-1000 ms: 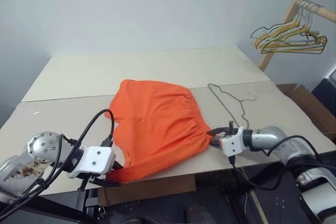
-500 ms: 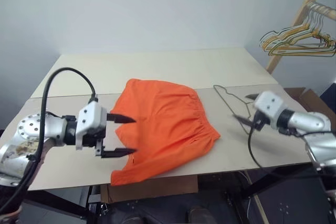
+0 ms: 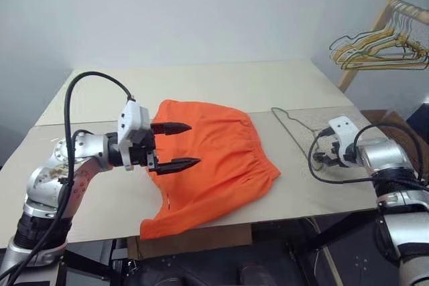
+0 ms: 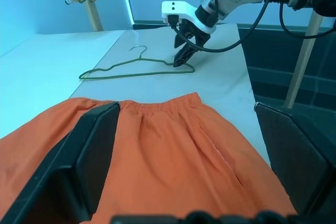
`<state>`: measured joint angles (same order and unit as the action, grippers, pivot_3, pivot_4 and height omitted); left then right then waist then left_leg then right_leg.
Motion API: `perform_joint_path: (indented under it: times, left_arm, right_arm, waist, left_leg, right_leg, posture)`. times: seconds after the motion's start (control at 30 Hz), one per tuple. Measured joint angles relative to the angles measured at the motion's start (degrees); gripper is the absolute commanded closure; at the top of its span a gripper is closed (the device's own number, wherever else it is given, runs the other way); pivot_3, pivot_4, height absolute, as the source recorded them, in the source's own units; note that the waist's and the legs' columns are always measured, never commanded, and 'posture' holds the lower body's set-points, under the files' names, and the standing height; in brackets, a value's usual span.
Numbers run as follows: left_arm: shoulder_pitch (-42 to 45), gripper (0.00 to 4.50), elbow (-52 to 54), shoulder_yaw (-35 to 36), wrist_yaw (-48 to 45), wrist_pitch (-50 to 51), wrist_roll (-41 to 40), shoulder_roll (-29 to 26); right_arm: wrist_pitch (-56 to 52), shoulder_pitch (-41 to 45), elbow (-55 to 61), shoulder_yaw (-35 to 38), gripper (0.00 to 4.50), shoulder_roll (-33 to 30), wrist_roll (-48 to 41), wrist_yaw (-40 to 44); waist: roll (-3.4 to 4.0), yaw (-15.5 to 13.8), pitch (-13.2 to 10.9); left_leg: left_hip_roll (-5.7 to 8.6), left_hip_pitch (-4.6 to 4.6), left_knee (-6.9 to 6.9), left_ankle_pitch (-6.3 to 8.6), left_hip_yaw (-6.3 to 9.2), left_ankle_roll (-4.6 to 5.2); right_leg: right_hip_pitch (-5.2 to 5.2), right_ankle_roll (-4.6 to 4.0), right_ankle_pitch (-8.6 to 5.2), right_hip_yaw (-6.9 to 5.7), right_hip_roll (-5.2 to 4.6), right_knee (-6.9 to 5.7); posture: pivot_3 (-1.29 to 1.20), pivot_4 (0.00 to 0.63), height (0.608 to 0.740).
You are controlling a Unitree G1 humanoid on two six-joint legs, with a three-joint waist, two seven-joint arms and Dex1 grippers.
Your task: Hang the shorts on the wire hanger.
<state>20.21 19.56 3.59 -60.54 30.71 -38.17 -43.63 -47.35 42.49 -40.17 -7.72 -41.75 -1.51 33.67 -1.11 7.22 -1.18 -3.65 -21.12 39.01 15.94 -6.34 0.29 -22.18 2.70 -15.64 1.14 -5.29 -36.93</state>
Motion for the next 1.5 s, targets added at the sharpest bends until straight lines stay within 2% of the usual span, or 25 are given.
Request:
perform_joint_path:
  times: [0.17,0.27,0.47,0.87,0.93,1.1,1.17,1.27,1.4,1.5]
  left_arm:
    - [-0.7,0.0,1.28,0.12,0.75,0.58,-0.2,-0.09]
    - [-0.78,0.0,1.53,0.46,0.97,0.75,-0.21,-0.31]
    - [-0.76,0.0,2.01,0.64,0.93,0.76,-0.21,-0.75]
    - [0.1,0.0,1.16,0.36,0.92,0.45,-0.08,-0.21]
    - [0.36,0.0,0.77,0.3,1.04,0.37,0.09,0.1]
    - [2.4,0.0,-0.66,-0.04,2.43,0.02,0.94,1.81]
    - [3.58,0.0,-1.57,-0.05,3.38,-0.47,1.31,2.85]
    - [5.36,0.0,-3.7,0.45,4.9,-0.59,1.81,3.9]
    - [9.22,0.0,-8.23,1.49,5.18,-0.55,2.09,3.67]
    - [12.5,0.0,-12.73,1.82,4.12,-0.62,2.92,2.47]
  right_arm:
    - [-0.23,2.36,-5.46,1.64,1.47,1.16,0.06,0.07]
    - [-0.52,3.09,-7.11,2.32,2.6,1.91,-0.02,0.12]
    - [-3.09,4.24,-8.93,5.47,4.46,2.54,-0.76,-1.36]
    - [-9.34,4.4,-3.96,13.95,4.46,5.79,-3.69,-9.41]
    - [-9.18,4.6,-0.78,15.85,4.46,6.35,-4.44,-10.96]
    - [-4.58,4.18,15.42,16.82,4.46,6.97,-5.51,-10.99]
    - [2.12,2.18,23.02,14.36,4.46,6.61,-4.33,-9.87]
    - [21.38,-4.72,30.15,6.91,4.46,3.19,1.75,-7.48]
    - [43.97,-8.82,30.52,0.66,4.46,-1.21,9.24,-5.74]
    - [58.93,-8.82,29.2,-0.91,4.46,-4.46,12.63,-4.62]
  waist:
    - [-0.06,0.2,0.07]
    - [-0.23,0.02,0.21]
    - [-0.26,0.01,0.23]
    - [-0.19,0.13,0.19]
    - [-0.11,0.23,0.17]
    - [0.0,0.23,0.12]
    - [0.01,0.11,0.13]
    - [0.0,-0.33,0.13]
    - [-0.01,-0.1,0.11]
    - [-0.01,0.14,0.12]
  left_leg:
    - [-0.01,0.07,0.01,-0.01,0.01,-0.01]
    - [-0.01,0.06,0.02,-0.01,0.02,-0.01]
    - [-0.02,0.04,0.01,-0.01,0.03,-0.02]
    - [-0.01,0.01,0.01,-0.01,0.02,-0.02]
    - [-0.02,-0.01,-0.01,-0.01,0.02,-0.02]
    - [-0.03,-0.05,-0.02,-0.01,0.05,-0.02]
    - [-0.03,-0.06,-0.04,0.0,0.06,-0.02]
    - [0.03,-0.15,-0.02,0.0,0.1,-0.01]
    - [0.07,-0.16,0.0,0.0,0.07,0.0]
    - [0.04,-0.13,-0.02,0.0,0.07,0.0]
  right_leg:
    - [0.08,0.01,0.0,0.0,0.01,-0.02]
    - [0.1,0.01,0.0,-0.02,0.0,-0.01]
    - [0.08,0.01,0.01,-0.05,0.01,0.02]
    - [0.03,0.02,0.01,-0.03,0.0,0.01]
    - [-0.02,0.02,0.01,-0.01,0.01,0.0]
    - [-0.07,0.02,0.0,-0.02,0.02,-0.01]
    - [-0.06,0.03,0.0,-0.04,0.02,0.02]
    - [-0.06,0.06,0.0,-0.15,-0.04,0.12]
    - [-0.07,0.08,0.01,-0.11,-0.07,0.12]
    - [-0.06,0.08,0.01,-0.12,-0.03,0.13]
  posture:
    - [-0.09,0.0,0.74]
    - [-0.09,0.0,0.74]
    - [-0.09,0.0,0.74]
    - [-0.11,0.0,0.74]
    - [-0.11,0.0,0.74]
    - [-0.11,0.0,0.74]
    - [-0.11,0.0,0.74]
    - [-0.11,0.0,0.74]
    - [-0.1,0.0,0.74]
    - [-0.11,0.0,0.74]
